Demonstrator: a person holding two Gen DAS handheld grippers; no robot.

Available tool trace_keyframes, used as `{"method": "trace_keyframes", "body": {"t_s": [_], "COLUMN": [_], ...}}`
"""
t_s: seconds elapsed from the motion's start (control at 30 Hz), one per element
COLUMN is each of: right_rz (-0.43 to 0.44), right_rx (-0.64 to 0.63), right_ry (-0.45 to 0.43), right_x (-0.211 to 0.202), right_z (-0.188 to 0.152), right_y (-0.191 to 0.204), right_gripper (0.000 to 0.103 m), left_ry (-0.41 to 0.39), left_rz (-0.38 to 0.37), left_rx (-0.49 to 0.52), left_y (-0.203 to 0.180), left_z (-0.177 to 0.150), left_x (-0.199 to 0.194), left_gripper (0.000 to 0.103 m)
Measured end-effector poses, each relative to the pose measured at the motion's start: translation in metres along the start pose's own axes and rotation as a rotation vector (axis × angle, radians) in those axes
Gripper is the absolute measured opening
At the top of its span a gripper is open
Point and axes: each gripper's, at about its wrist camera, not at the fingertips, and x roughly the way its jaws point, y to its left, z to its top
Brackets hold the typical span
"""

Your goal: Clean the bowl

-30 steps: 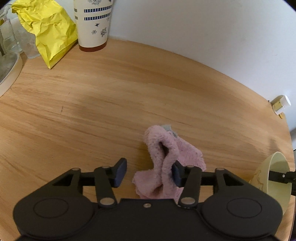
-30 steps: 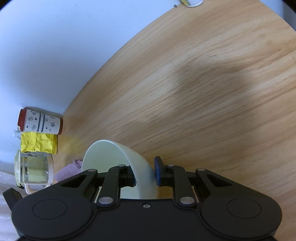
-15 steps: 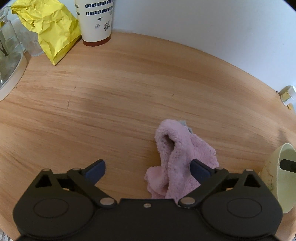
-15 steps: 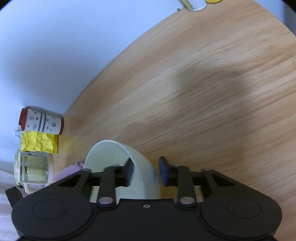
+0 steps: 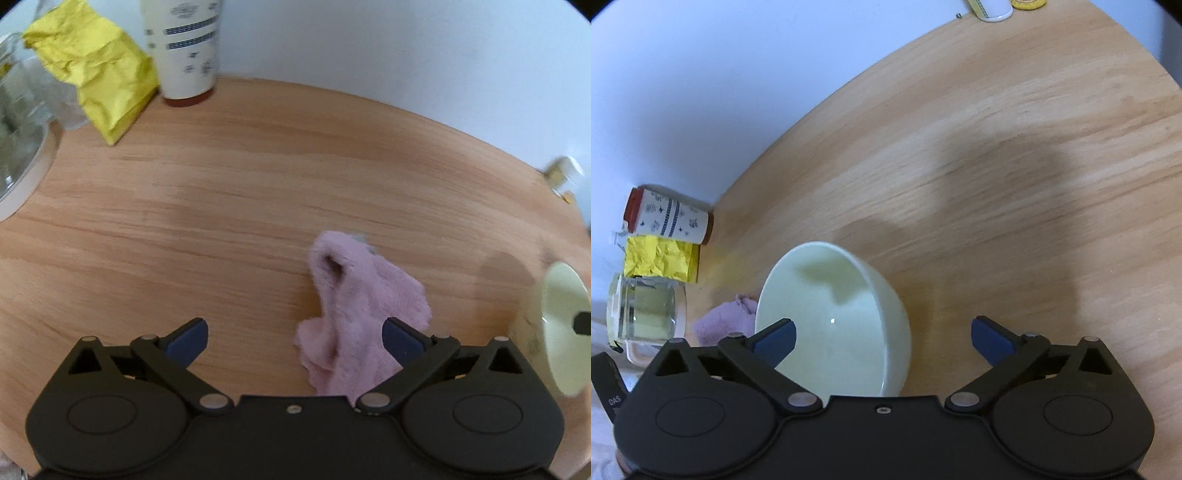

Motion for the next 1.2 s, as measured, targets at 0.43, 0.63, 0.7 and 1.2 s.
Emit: {"method": "trace_keyframes", "body": {"t_s": [0.43, 0.63, 0.7, 1.2], "right_rz": [-0.176, -0.193, -0.198, -0.205], "right_rx": [-0.194, -0.143, -0.156, -0.280], "right_ry": [-0.165, -0.204, -0.224, -0.233], "right_x": [-0.056, -0.086, -0.098, -0.154], "right_z": [-0.042, -0.075, -0.087, -0.143], "right_y": [0.053, 0.061, 0.066, 0.094], "right_gripper": [0.103, 0.103, 0.103, 0.103], "left_ry": [0.036, 0.000, -0.012, -0.080], "left_rz": [-0.070, -0.066, -0.063, 0.032], "left_rx": [0.072, 0.151, 0.168, 0.139], "left_y": [-0.010, -0.024, -0.026, -0.062], "left_z": [-0.010, -0.027, -0.031, -0.074], "left_x": [-0.051, -0.095, -0.109, -0.180], "left_gripper": [0.103, 0.103, 0.103, 0.102]}}
